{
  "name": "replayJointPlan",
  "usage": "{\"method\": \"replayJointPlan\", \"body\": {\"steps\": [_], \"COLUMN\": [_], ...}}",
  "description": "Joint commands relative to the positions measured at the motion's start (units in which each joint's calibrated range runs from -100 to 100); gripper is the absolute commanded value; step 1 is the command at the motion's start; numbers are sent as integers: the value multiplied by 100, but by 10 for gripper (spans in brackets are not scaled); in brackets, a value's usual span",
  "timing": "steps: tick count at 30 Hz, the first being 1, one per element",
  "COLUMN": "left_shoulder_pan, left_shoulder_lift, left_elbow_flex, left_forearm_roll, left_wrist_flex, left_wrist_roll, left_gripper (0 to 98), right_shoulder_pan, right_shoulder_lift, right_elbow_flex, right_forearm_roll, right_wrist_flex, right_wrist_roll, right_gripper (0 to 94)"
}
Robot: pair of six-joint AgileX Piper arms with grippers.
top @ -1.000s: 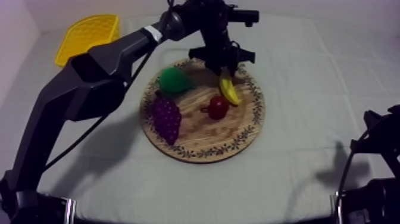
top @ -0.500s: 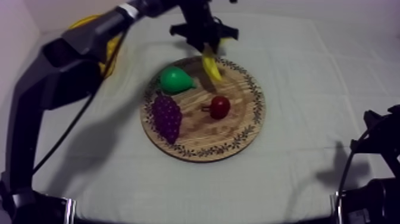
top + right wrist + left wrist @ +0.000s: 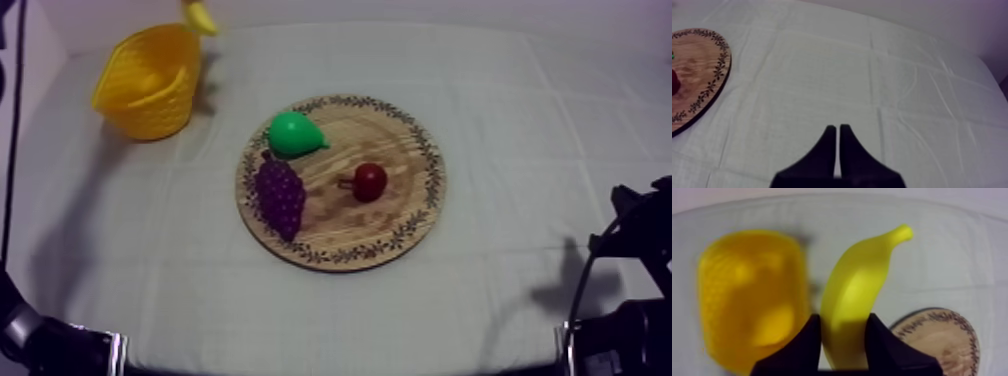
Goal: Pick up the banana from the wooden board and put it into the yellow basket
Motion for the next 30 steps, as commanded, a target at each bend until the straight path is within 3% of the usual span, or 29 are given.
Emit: {"method": "replayJointPlan", "body": {"steps": [1, 7, 14, 30], "left_shoulder_pan": [-475, -920, -1138, -1065], "left_shoulder_lift": [-131, -29, 429, 1440], "left_elbow_flex": [245, 561, 618, 687], "left_forearm_roll": [-26, -145, -213, -58], "left_wrist_flex": [-6, -6, -124, -906], "left_wrist_roll": [-48, -147, -198, -132], "left_gripper": [218, 218, 220, 224], "right_shoulder_pan": [-1, -1, -1, -1], "right_shoulder_lift": [-2, -2, -2, -2], "right_elbow_flex": [-3, -3, -3, -3], "right_forearm_roll": [-1, -1, -1, -1], "right_wrist_flex": [-2, -2, -2, -2], "right_wrist_roll": [-1, -2, -2, -2], "right_gripper": [4, 4, 4, 4]}}
